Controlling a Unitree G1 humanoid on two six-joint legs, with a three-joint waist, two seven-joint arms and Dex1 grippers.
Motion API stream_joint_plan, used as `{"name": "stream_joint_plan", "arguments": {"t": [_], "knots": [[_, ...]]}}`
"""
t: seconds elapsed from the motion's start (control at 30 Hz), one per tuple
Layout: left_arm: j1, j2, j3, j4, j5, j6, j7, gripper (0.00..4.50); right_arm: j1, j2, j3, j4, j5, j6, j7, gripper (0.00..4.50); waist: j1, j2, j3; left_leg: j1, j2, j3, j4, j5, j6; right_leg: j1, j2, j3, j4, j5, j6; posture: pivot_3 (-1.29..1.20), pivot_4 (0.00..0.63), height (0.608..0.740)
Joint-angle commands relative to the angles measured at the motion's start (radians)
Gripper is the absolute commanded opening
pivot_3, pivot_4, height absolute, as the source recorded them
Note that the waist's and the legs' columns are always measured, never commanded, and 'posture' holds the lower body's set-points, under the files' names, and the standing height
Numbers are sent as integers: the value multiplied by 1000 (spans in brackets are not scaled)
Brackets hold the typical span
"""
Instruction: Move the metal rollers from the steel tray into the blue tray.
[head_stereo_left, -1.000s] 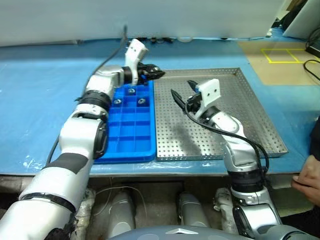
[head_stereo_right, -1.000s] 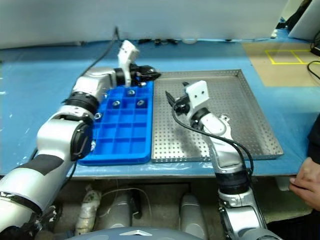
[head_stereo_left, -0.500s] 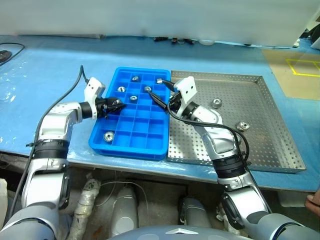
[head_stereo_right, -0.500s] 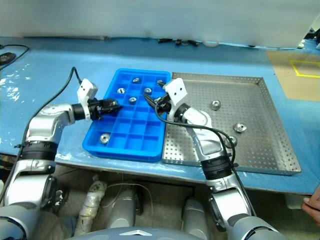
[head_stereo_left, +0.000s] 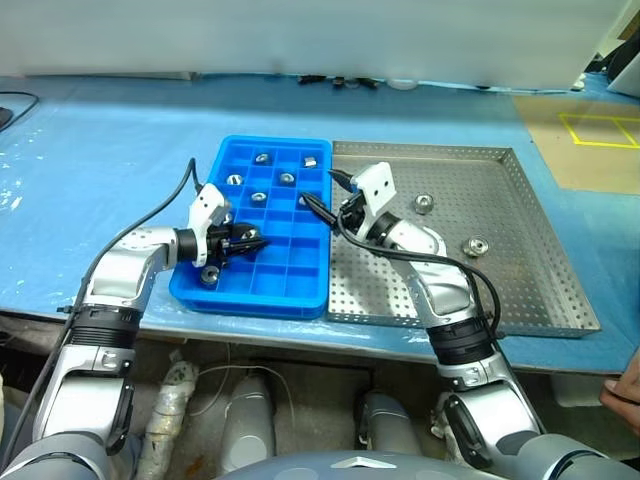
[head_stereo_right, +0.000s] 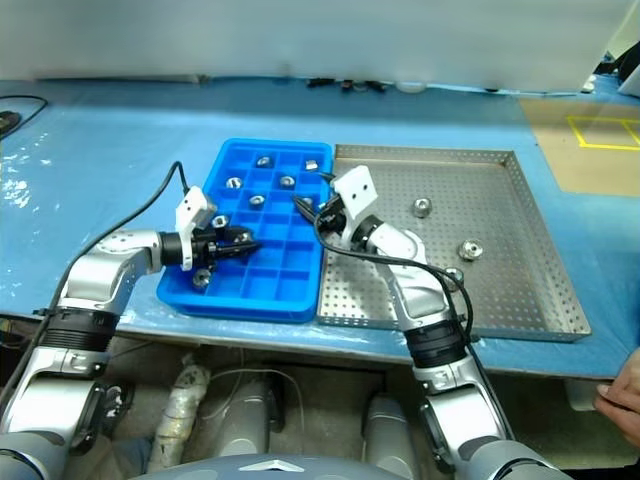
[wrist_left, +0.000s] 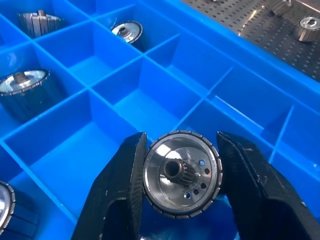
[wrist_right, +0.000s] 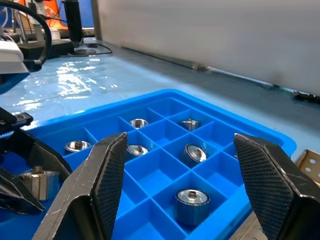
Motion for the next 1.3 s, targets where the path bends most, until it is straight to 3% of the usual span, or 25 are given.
{"name": "stream_joint_plan", "arguments": {"t": [0.03,0.13,0.3,0.53,0.77,1.03,1.3], "knots": [[26,30,4,-9,-8,-8,-1,1849,9,-6,-18,-40,-2,-14,-17,3578,-2,0,0,0,0,0,0,0,0,0,0,0,0,0,0,-62,150,740],[21,30,-7,16,-6,-12,7,1849,16,-8,-18,-44,-1,-13,-25,3578,-9,0,0,0,0,0,0,0,0,0,0,0,0,0,0,-68,150,740],[-8,33,-27,41,1,-30,-2,3451,26,-11,-21,-54,0,-11,-35,3578,-14,0,0,5,0,0,0,0,0,4,0,1,1,0,0,-82,150,740],[-104,30,2,48,-47,-36,-25,3451,44,-36,-40,-82,2,-2,-48,3578,-19,0,0,5,0,0,0,0,0,3,0,1,3,0,0,-117,150,740],[-298,-105,23,101,-135,0,6,3451,81,-121,-156,-138,31,42,-73,3578,-14,0,0,3,-3,1,2,0,0,4,-2,1,2,0,0,-173,150,740],[-415,-325,-93,301,-78,-94,-17,3451,274,-288,-388,-188,16,90,-145,3578,-27,0,0,2,-6,2,7,-4,8,6,-3,4,-2,0,0,-310,150,740],[-451,-384,-109,401,-55,-147,-47,3451,488,-320,-416,-411,71,183,-112,3578,-78,0,0,2,-4,3,9,-7,13,5,-3,6,-3,0,1,-385,150,740]]}}
